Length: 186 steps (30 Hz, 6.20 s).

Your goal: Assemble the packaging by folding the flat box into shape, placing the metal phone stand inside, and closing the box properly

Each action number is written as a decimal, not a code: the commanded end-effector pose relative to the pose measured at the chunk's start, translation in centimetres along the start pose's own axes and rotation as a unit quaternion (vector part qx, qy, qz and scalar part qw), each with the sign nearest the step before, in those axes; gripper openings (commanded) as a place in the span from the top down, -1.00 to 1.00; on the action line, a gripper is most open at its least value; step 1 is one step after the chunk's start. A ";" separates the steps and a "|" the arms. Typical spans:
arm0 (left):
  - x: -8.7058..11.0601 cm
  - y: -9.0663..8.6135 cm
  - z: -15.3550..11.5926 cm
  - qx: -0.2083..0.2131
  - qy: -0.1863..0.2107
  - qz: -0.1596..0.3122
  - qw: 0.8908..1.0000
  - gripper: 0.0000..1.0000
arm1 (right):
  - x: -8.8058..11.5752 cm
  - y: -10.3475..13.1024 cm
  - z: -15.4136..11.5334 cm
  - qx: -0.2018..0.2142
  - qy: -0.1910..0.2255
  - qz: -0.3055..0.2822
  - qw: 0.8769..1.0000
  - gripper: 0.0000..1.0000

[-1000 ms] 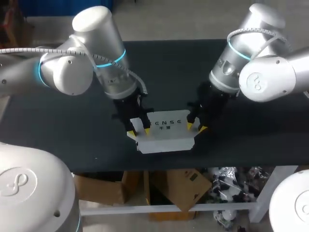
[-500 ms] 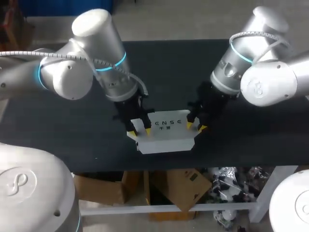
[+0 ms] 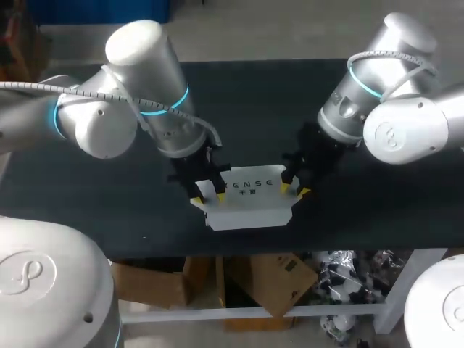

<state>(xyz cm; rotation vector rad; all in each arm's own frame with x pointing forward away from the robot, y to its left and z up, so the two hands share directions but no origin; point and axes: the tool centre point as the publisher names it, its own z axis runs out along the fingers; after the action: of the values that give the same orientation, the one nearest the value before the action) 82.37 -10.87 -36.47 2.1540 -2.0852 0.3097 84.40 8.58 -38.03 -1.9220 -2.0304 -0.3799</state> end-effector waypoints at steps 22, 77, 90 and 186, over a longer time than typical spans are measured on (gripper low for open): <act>-0.7 0.2 1.2 0.005 0.048 0.004 0.999 0.05 | 0.2 -0.1 0.9 -0.017 0.030 -0.007 0.999 0.14; 0.4 -0.4 1.3 -0.021 0.129 -0.017 0.991 0.07 | 1.3 -0.3 1.1 -0.042 0.086 0.015 0.995 0.14; 0.2 -0.3 1.2 -0.020 0.143 -0.026 0.989 0.10 | 1.6 -0.5 0.9 -0.045 0.105 0.042 0.993 0.12; 1.0 -2.1 -0.3 -0.105 0.163 -0.080 0.978 0.04 | 2.6 0.3 -0.1 -0.016 0.182 0.075 0.980 0.14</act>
<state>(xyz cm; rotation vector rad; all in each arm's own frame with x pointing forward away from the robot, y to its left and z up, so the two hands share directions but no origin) 84.12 -10.96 -35.91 1.9803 -1.6764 0.3885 84.53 10.47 -37.21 -1.8580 -1.6465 -0.6804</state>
